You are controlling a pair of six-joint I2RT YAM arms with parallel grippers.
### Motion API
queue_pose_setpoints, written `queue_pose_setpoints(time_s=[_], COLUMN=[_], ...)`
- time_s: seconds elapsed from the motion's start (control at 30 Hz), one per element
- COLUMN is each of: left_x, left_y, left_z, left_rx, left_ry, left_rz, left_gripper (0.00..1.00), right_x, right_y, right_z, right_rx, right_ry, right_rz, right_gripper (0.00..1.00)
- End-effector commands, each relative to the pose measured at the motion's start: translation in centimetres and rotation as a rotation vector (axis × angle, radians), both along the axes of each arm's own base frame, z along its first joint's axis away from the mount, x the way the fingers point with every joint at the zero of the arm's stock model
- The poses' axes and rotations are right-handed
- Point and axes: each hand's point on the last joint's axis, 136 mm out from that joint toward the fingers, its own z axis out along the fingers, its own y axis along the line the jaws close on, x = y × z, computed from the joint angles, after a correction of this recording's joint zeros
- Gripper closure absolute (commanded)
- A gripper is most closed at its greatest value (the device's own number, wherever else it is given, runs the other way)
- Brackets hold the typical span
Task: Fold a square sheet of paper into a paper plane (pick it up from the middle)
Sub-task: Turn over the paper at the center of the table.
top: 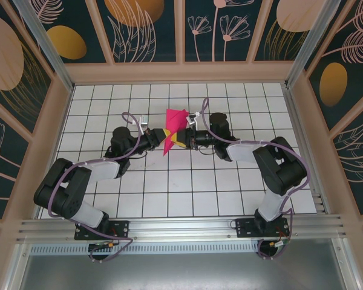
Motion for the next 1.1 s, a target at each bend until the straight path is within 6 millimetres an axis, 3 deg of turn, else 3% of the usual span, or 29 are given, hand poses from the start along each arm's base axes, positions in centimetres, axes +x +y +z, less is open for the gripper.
queue_pose_setpoints(time_s=[0.0, 0.17, 0.37, 0.5, 0.67, 0.87, 1.07], left_x=[1.0, 2.3, 3.2, 3.3, 3.1, 3.6, 4.1], left_y=[0.4, 2.0, 7.2, 10.8, 13.8, 13.6, 9.2], left_z=[0.9, -1.8, -4.5, -4.9, -5.3, -7.2, -10.3], left_rx=[0.052, 0.289, 0.715, 0.977, 1.328, 1.547, 1.39], left_ry=[-0.061, -0.03, 0.018, 0.034, 0.04, 0.055, 0.079], left_rz=[0.041, 0.126, 0.274, 0.383, 0.489, 0.481, 0.346], left_gripper=[0.89, 0.9, 0.89, 0.88, 0.88, 0.88, 0.82], right_x=[0.8, 3.4, 6.0, 6.5, 6.8, 6.9, 6.8], right_y=[-1.3, -5.3, -9.9, -11.4, -12.4, -13.4, -14.2], right_z=[0.9, 0.1, -1.7, -2.8, -4.5, -6.1, -7.2], right_rx=[-0.041, -0.168, -0.428, -0.502, -0.556, -0.583, -0.596], right_ry=[-0.07, -0.089, -0.124, -0.112, -0.063, -0.006, 0.041], right_rz=[-0.047, -0.222, -0.455, -0.527, -0.57, -0.596, -0.619], right_gripper=[0.72, 0.51, 0.35, 0.31, 0.31, 0.31, 0.31])
